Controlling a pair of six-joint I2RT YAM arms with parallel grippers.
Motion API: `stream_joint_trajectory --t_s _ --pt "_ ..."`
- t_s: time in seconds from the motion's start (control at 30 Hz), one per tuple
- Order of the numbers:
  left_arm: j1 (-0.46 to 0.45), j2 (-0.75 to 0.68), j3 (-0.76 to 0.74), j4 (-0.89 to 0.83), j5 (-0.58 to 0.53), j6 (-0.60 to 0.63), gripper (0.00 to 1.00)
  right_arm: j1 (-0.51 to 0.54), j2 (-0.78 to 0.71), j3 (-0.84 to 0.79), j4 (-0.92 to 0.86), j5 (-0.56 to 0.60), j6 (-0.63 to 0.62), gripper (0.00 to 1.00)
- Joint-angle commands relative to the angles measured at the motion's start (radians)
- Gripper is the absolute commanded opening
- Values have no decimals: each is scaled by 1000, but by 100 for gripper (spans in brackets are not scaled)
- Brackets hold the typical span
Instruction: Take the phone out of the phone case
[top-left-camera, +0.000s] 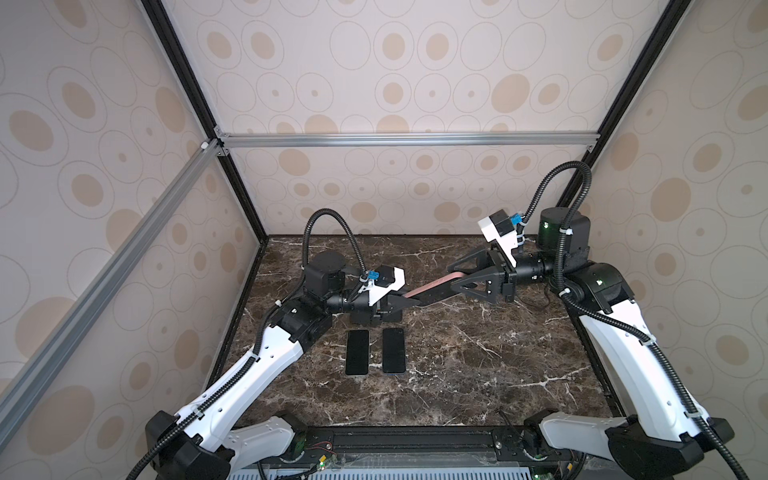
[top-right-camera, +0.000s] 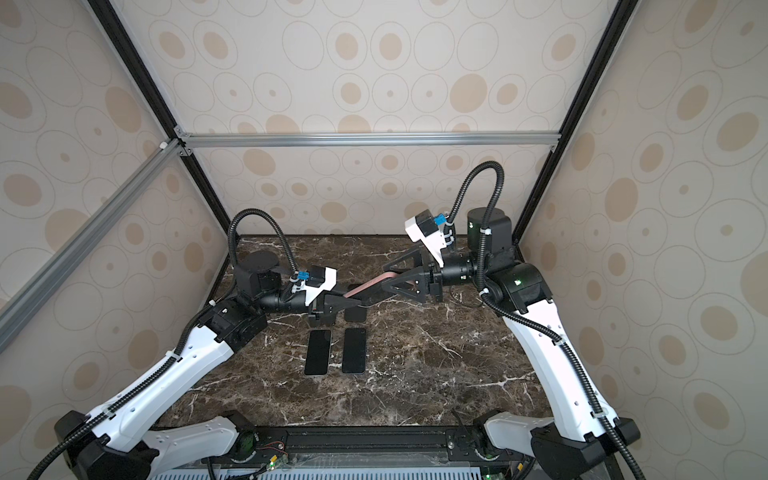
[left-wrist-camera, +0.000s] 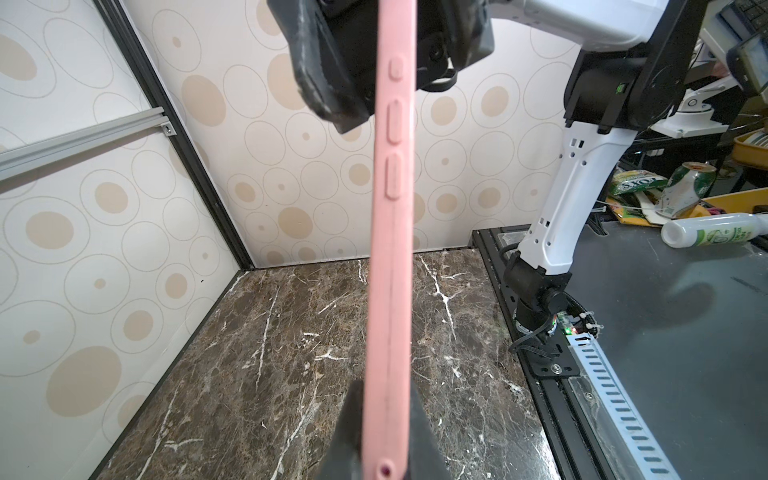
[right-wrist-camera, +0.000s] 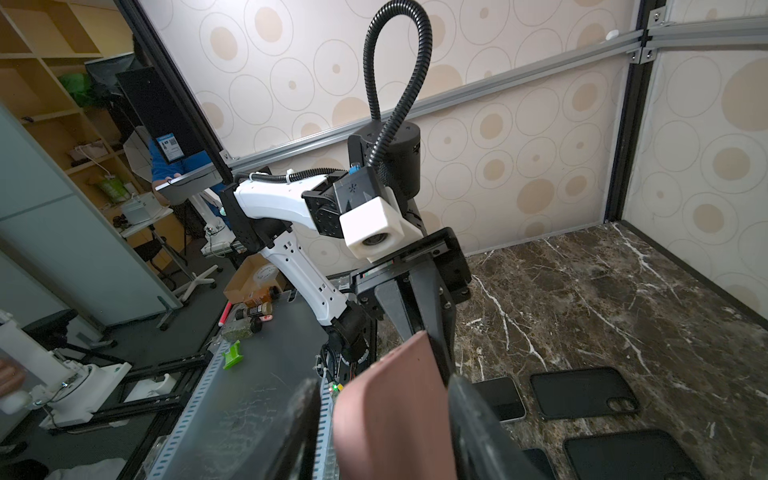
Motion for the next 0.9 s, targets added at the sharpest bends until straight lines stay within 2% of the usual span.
stream_joint_trajectory --t_s 0.0,0.13,0.33,0.53,0.7,0.87 --pt "4 -39 35 79 37 10 0 11 6 19 8 -8 0 47" --pt "4 -43 30 84 35 9 0 17 9 13 39 -13 42 40" --pt "3 -48 21 84 -25 44 0 17 9 -9 140 -38 187 38" --pt "3 -39 33 83 -52 66 0 18 12 -11 125 8 259 35" --pt "4 -31 40 67 -88 92 0 18 22 -13 127 23 313 41" --pt "3 -28 41 60 -125 109 0 18 31 -29 184 48 412 42"
